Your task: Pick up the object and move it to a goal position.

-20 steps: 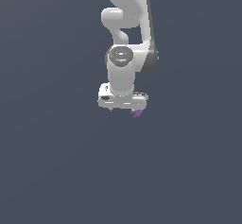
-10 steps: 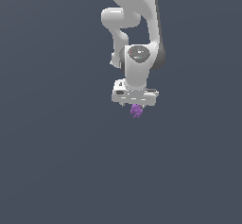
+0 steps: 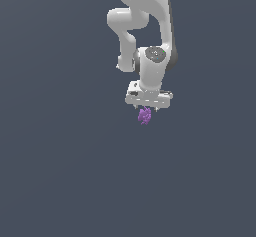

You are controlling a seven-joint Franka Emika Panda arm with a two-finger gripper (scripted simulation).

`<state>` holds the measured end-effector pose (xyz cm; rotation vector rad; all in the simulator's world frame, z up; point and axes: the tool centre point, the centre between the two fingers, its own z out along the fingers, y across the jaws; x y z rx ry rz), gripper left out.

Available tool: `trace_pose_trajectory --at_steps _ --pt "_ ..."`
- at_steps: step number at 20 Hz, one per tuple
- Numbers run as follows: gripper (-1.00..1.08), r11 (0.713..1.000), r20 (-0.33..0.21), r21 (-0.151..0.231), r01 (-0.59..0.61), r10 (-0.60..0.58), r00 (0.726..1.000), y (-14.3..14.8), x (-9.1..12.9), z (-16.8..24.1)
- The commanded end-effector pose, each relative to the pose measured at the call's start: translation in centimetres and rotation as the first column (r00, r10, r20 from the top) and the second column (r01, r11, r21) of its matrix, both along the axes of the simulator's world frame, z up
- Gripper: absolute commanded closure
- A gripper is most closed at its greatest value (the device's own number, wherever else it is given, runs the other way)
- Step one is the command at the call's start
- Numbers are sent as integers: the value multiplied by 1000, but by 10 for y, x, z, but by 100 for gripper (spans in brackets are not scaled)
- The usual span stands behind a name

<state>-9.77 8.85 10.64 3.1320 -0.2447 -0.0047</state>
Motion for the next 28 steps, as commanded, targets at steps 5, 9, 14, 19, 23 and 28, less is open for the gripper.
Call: trace_pose_trajectory --at_steps 5,9,14,19,23,28 --pt "-92 1000 2 0 2 -2 1000 2 -2 -2" --pt "-92 1000 2 0 2 -2 1000 2 -3 -11" --pt "-92 1000 3 0 3 -3 1000 2 -4 -34" --pt "-92 1000 3 0 4 -4 1000 2 -4 -49" --pt "108 1000 3 0 4 -4 1000 2 -4 -51" --pt "108 1000 3 0 4 -4 1000 2 -4 -51"
